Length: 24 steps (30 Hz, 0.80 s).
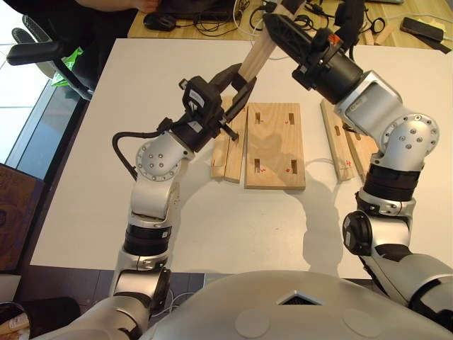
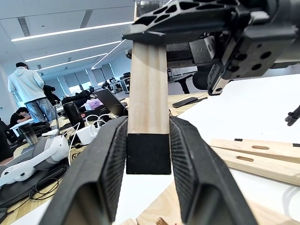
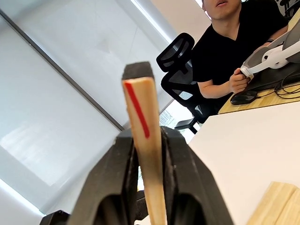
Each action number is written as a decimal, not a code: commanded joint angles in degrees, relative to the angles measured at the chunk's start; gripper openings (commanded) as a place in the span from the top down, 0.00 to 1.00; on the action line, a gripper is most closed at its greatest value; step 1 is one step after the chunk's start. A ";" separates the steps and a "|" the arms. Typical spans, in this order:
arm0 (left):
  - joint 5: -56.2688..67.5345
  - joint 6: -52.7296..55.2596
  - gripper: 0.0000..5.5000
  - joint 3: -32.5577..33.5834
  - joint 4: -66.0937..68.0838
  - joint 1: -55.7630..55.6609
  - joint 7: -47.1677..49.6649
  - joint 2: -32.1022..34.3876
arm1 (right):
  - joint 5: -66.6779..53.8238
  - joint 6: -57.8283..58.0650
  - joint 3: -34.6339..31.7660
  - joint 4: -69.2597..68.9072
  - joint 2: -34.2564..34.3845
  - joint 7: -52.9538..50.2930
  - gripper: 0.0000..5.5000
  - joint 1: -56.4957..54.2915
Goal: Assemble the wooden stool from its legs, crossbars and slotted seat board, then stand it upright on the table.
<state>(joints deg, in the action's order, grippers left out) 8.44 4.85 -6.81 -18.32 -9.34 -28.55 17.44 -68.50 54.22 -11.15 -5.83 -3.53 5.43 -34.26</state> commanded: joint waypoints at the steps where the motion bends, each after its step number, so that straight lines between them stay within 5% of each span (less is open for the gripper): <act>1: -0.91 -0.11 0.77 -0.32 0.02 0.37 -0.33 0.83 | -0.52 0.20 -0.24 0.03 -0.12 0.35 0.92 -0.19; 14: -2.47 -2.15 0.77 -0.92 2.14 0.07 -0.51 1.15 | -1.63 -0.96 -0.13 -4.41 1.23 -0.13 0.92 4.09; 24: -7.56 -5.94 0.45 2.52 6.45 3.26 3.67 3.14 | 8.18 -13.64 -5.25 -6.84 -0.20 -3.91 0.93 7.68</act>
<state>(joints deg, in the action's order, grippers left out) 2.41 -0.91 -6.78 -13.85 -6.28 -27.67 20.16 -63.54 42.37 -15.20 -11.59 -1.23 2.21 -28.78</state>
